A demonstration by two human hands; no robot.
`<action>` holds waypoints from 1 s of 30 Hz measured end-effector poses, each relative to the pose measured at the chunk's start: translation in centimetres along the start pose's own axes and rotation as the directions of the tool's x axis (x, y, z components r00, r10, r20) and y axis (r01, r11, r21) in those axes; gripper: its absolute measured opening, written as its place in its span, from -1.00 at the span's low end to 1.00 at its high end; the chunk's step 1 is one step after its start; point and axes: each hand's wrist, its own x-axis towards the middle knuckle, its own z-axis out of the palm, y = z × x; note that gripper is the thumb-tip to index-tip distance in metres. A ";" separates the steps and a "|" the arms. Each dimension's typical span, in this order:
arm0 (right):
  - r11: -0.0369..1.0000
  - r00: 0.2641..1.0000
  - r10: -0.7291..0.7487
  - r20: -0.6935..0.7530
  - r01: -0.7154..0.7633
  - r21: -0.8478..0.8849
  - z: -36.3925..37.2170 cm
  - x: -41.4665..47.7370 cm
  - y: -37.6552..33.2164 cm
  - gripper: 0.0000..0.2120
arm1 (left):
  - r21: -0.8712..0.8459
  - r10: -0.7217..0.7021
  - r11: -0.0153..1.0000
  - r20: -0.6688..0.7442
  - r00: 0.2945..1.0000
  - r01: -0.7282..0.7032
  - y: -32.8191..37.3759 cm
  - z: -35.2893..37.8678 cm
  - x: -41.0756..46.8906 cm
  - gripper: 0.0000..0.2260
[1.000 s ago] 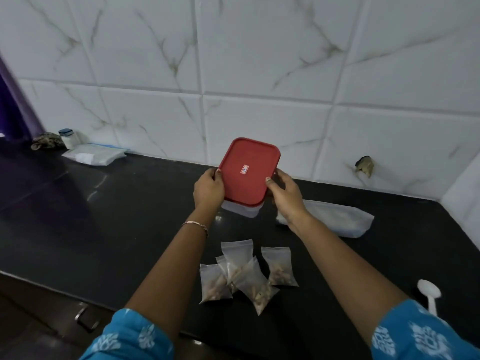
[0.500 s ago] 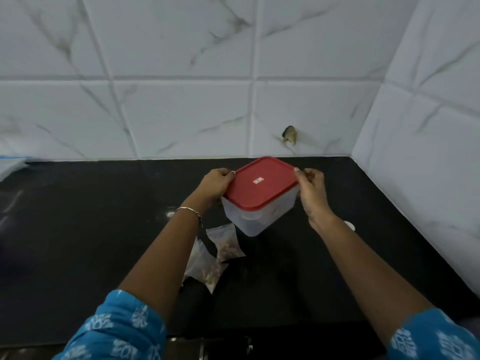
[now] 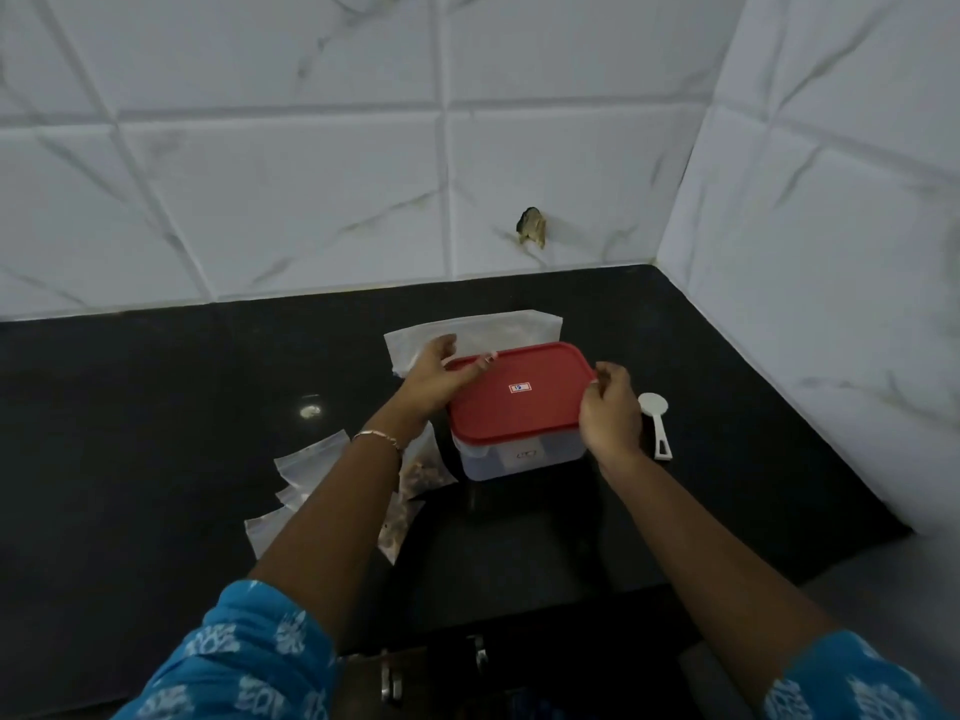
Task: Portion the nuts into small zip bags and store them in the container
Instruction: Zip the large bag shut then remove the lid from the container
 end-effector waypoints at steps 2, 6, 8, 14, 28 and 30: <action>0.968 0.979 -0.199 -0.036 0.191 -0.164 0.1 -0.5 -0.3 -0.56 | -0.109 -0.015 0.994 0.140 0.990 0.030 -1.1 -0.5 -1.6 -0.22; 0.708 0.803 -0.536 0.261 0.596 -0.379 1.0 -1.9 -2.4 -0.53 | 0.003 -0.007 1.000 0.334 0.943 0.006 -4.3 -0.9 -3.1 0.26; 0.617 0.763 -0.417 0.494 0.637 -0.462 1.8 -3.2 -3.9 -0.35 | 0.057 0.012 0.998 0.320 0.947 -0.032 -5.3 -0.5 -2.9 0.29; 0.348 0.722 -0.254 0.644 0.689 -0.635 2.9 -4.9 -6.3 -0.03 | 0.115 0.124 0.980 0.296 0.947 -0.164 -6.8 0.2 -2.9 0.28; 0.038 0.643 -0.307 0.702 0.745 -0.666 3.5 -6.1 -7.4 -0.46 | 0.151 0.260 0.949 0.125 0.957 -0.278 -7.8 0.7 -2.5 0.06; 0.056 0.607 -0.315 0.729 0.779 -0.624 3.0 -6.0 -7.8 -0.59 | 0.162 0.253 0.948 0.138 0.958 -0.274 -7.7 0.8 -2.4 0.08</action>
